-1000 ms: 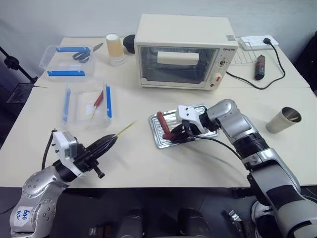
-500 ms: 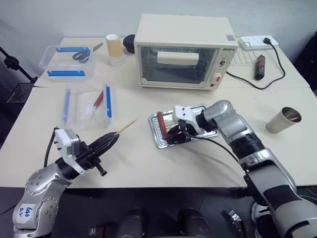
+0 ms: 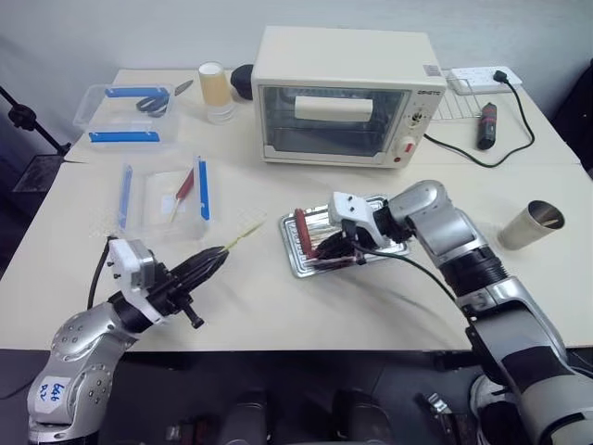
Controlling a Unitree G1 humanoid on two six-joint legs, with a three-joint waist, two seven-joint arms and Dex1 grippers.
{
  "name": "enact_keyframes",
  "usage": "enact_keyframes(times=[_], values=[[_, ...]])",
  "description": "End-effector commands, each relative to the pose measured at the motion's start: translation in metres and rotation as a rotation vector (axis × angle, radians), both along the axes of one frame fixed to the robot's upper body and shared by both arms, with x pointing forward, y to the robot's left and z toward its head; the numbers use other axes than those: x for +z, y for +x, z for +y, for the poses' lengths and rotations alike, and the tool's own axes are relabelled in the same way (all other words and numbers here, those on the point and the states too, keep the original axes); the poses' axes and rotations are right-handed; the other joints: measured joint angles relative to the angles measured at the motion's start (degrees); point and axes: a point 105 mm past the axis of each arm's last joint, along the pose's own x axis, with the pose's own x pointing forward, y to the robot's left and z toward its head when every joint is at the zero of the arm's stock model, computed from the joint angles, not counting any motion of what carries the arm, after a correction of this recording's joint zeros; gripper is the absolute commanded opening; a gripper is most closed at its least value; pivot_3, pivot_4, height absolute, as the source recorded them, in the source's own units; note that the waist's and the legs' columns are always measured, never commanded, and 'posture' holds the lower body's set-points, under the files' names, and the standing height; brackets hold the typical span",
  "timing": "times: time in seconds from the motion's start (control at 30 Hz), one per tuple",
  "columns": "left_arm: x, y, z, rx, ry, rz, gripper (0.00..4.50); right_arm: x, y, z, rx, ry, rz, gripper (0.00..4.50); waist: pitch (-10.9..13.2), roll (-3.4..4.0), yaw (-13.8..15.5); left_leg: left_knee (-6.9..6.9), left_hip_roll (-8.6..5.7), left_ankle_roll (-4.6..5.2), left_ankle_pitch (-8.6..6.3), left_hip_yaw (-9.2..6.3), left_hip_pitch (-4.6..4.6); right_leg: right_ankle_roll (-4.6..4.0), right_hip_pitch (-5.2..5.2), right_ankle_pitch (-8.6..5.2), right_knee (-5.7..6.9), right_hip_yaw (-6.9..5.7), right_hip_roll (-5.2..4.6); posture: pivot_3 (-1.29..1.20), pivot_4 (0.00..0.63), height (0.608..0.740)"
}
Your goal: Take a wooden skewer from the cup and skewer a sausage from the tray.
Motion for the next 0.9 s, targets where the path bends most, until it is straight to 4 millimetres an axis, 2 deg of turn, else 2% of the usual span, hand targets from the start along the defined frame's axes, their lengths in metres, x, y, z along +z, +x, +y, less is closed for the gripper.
enact_keyframes(times=[0.03,0.13,0.3,0.5,0.9], values=[[-0.012,-0.009,-0.013,-0.16,0.175,-0.001,0.0,0.038,-0.018,-0.007,0.118,0.056,-0.077,0.15,0.0,0.0,0.0,-0.01,-0.01,0.0,0.0,0.02,0.0,0.0,0.0,0.0,-0.01,0.01,0.0,0.0,0.15,0.74],[-0.019,-0.011,-0.021,-0.234,0.215,0.004,0.0,0.043,-0.031,-0.006,0.158,0.051,-0.077,0.15,0.0,0.0,-0.06,-0.08,0.0,0.0,0.0,0.09,0.02,0.0,-0.01,0.0,-0.05,0.02,0.01,0.0,0.15,0.74],[-0.016,0.0,-0.032,-0.271,0.195,-0.015,0.0,0.042,-0.045,0.0,0.183,0.05,-0.048,0.15,0.0,0.0,-0.05,-0.07,0.03,-0.02,-0.01,0.07,0.02,0.0,-0.03,0.0,-0.02,0.03,0.03,0.0,0.15,0.74],[-0.013,0.001,-0.041,-0.308,0.176,-0.026,0.0,0.037,-0.043,0.0,0.151,0.024,-0.042,0.15,0.0,0.0,-0.04,-0.07,0.02,-0.01,-0.01,0.06,0.01,0.0,-0.03,0.0,-0.02,0.04,0.02,0.0,0.15,0.74],[-0.013,0.006,-0.045,-0.295,0.155,-0.033,0.0,0.031,-0.043,0.003,0.143,0.016,-0.032,0.15,0.0,0.0,0.0,-0.04,0.01,-0.01,-0.01,0.05,0.01,0.0,-0.03,0.0,-0.02,0.04,0.01,0.0,0.15,0.74]])
